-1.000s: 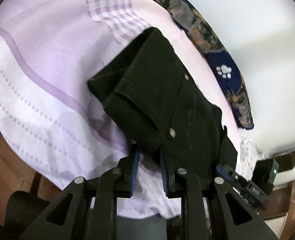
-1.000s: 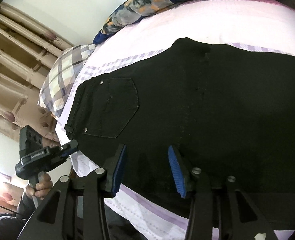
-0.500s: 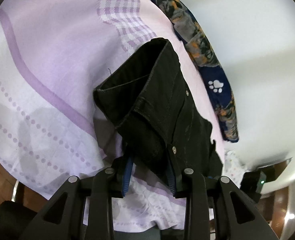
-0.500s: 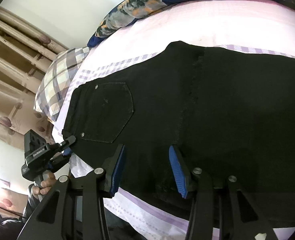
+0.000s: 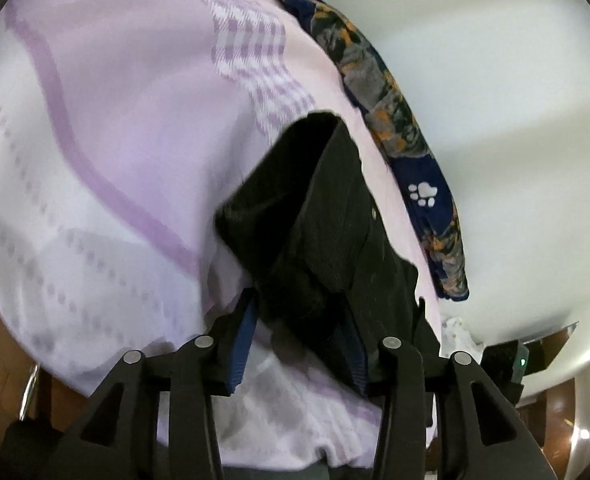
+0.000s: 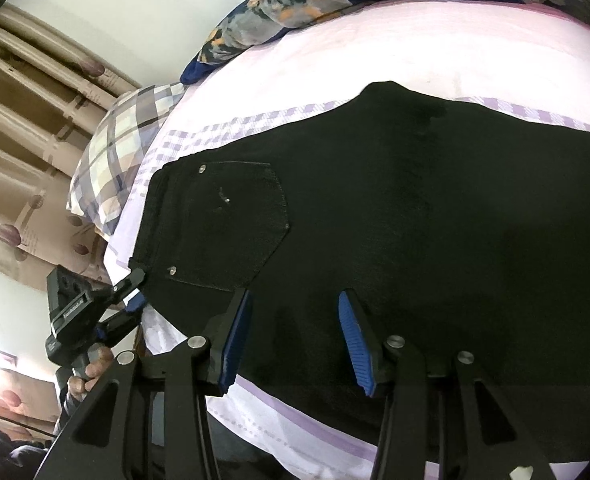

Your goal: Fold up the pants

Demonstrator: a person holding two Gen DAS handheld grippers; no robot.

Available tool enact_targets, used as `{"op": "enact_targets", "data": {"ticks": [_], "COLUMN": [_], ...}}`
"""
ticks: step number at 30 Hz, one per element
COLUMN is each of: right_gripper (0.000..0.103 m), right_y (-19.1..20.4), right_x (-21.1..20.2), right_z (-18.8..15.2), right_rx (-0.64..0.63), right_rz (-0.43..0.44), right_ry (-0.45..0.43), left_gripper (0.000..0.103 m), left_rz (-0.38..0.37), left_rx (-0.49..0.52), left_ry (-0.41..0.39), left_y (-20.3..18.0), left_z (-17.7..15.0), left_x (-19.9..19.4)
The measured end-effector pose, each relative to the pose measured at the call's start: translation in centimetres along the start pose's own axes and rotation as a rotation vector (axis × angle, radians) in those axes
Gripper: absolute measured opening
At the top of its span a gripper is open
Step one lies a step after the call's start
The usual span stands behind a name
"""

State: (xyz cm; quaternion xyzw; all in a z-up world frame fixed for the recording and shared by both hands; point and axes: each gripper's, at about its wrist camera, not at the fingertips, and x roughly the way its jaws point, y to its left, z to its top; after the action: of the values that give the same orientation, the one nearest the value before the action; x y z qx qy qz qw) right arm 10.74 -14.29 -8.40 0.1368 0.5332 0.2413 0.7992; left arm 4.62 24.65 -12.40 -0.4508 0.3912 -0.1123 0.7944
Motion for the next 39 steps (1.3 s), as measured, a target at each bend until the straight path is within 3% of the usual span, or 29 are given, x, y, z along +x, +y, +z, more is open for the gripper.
{"op": "enact_targets", "data": {"ticks": [8,10,14,17,20,23,31,39], "right_gripper": [0.044,0.044,0.044,0.044,0.044,0.044,0.044,0.044], "right_y": [1.0,1.3,1.3,1.0,0.1,-1.3,-5.8,-10.7], "right_x": [0.8,0.7,-0.4,-1.5,-3.0,-5.1,-10.3,-14.7], "right_z": [0.0,0.1,0.2,0.2,0.2,0.0,-1.8,-4.3], "right_rx": [-0.016,-0.013,-0.017,-0.007,0.01,0.04,0.156,0.269], "right_rz": [0.011,0.015,0.022,0.021,0.017,0.01,-0.023,-0.07], "right_ry": [0.005,-0.004,-0.04,-0.071,-0.114,-0.168,-0.288,-0.381], "left_gripper": [0.048,0.031,0.025,0.023,0.023,0.022,0.022,0.022], "left_rz": [0.011,0.065,0.123,0.152,0.165,0.131,-0.012,-0.056], "left_rx": [-0.02,-0.005,0.058,0.148,0.321,0.466,0.707,0.886], "left_ry": [-0.014,-0.018,-0.038,-0.066,-0.095,-0.103,-0.001,0.202], "left_y": [-0.1,-0.6,-2.1,-5.2,-10.4,-15.3,-25.3,-29.6], "left_z": [1.9,1.9,1.6,1.6,1.1,0.4,-3.6,-11.3], "left_x": [1.1,1.2,0.6,0.0,-0.3,0.2,4.7,12.2]}}
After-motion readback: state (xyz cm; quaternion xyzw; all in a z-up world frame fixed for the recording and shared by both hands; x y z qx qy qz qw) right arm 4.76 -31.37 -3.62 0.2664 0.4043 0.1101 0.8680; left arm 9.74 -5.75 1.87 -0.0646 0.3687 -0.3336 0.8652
